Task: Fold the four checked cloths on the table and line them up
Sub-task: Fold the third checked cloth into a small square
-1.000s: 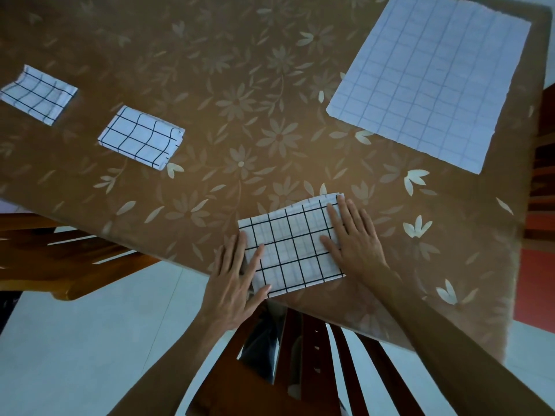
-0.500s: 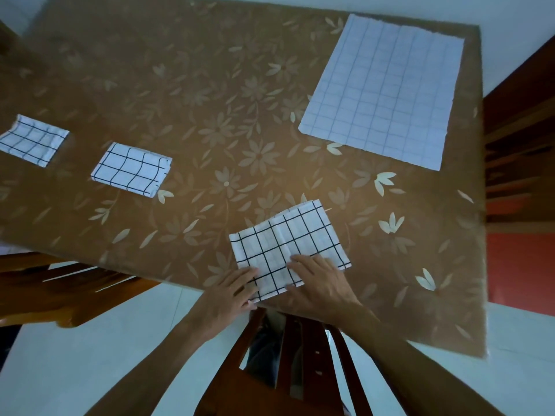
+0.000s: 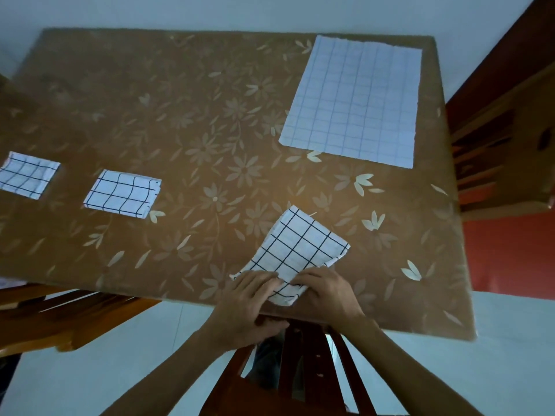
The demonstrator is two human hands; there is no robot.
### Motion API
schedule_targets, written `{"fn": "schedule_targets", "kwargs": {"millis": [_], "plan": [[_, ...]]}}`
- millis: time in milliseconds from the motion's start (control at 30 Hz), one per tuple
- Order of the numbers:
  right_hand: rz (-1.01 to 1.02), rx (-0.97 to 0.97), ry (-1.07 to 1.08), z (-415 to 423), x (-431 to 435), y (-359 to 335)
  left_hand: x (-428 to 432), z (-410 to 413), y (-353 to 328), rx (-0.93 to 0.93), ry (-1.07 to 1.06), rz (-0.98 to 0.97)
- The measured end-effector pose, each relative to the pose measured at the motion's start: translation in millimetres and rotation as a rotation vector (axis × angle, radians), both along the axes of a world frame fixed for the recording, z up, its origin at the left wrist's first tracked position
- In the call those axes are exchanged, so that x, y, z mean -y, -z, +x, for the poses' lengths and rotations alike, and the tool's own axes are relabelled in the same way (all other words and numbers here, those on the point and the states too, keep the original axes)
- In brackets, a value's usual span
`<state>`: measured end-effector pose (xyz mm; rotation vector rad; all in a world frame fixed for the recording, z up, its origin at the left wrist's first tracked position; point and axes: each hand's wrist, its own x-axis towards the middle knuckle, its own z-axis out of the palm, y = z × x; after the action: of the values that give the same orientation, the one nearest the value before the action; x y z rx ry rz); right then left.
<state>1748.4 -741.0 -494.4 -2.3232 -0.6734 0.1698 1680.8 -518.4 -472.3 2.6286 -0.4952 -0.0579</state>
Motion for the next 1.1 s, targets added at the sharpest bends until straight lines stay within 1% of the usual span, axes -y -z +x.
{"fn": "schedule_targets", "kwargs": {"millis": [67, 167, 233, 333, 467, 533, 667, 733, 833, 900, 1033, 1100], "plan": [[0.062, -0.041, 0.035, 0.7, 23.2, 5.4, -6.8, 4.8, 2.8, -0.078, 0.019, 0.034], [0.188, -0.140, 0.105, -1.7, 52.5, 2.1, -16.3, 15.8, 14.0, -0.121, 0.028, 0.045], [0.251, -0.185, 0.117, -4.5, 67.7, -3.3, -18.3, 22.1, 21.7, -0.116, 0.012, 0.016], [0.269, -0.258, 0.130, -10.8, 84.8, -3.0, -4.2, 31.4, 20.8, -0.064, -0.002, -0.009], [0.333, -0.315, 0.254, -17.6, 96.1, 1.7, 26.6, 37.5, 15.1, -0.058, 0.091, -0.080], [0.343, -0.343, 0.325, -19.1, 99.8, 4.0, 31.7, 34.4, 23.9, -0.124, 0.130, -0.118], [0.359, -0.344, 0.380, -22.2, 103.0, 4.6, 34.6, 23.4, 34.5, -0.343, 0.161, -0.116], [0.384, -0.369, 0.403, -23.1, 103.1, 1.6, 39.7, 20.3, 38.2, -0.330, 0.154, -0.152], [0.373, -0.396, 0.400, -22.9, 102.9, 0.4, 46.1, 18.9, 42.3, -0.295, 0.102, -0.251], [0.338, -0.408, 0.424, -21.5, 105.9, 2.9, 48.1, 19.6, 42.5, -0.332, 0.004, -0.299], [0.174, -0.449, 0.518, -17.9, 114.7, 12.5, 50.4, 25.1, 45.4, -0.337, -0.215, -0.366], [0.114, -0.405, 0.504, -14.8, 117.8, 16.4, 51.4, 29.5, 48.0, -0.332, -0.254, -0.387]]}}
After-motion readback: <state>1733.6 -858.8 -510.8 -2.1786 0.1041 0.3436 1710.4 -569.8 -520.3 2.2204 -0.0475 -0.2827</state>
